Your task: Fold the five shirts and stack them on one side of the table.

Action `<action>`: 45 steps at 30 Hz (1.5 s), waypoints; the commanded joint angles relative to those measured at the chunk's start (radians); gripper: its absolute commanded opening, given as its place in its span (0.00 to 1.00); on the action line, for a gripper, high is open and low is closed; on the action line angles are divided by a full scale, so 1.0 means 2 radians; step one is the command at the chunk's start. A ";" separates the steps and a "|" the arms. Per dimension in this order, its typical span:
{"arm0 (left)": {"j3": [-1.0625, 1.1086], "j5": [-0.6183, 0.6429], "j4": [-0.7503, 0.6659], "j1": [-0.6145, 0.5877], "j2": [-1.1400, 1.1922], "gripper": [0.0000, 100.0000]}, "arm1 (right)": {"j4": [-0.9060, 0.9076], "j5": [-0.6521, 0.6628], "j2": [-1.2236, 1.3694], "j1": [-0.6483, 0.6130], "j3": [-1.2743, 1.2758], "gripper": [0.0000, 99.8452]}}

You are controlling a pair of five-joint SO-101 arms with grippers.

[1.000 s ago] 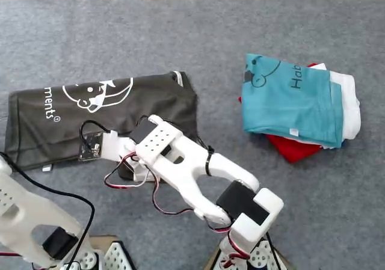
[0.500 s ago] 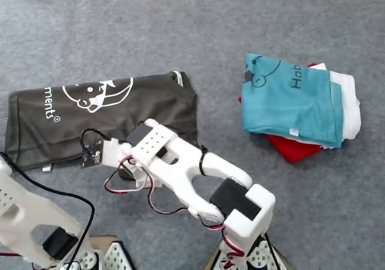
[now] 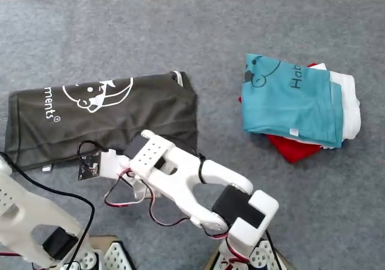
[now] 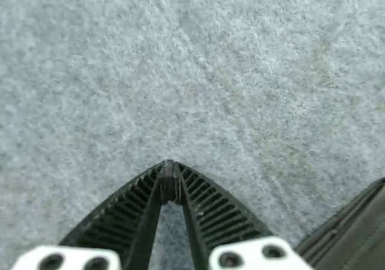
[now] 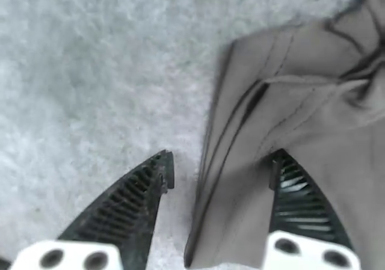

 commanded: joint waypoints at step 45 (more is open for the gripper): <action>-0.030 -0.001 0.015 0.010 -0.007 0.03 | 0.332 0.065 0.273 0.102 -0.630 0.01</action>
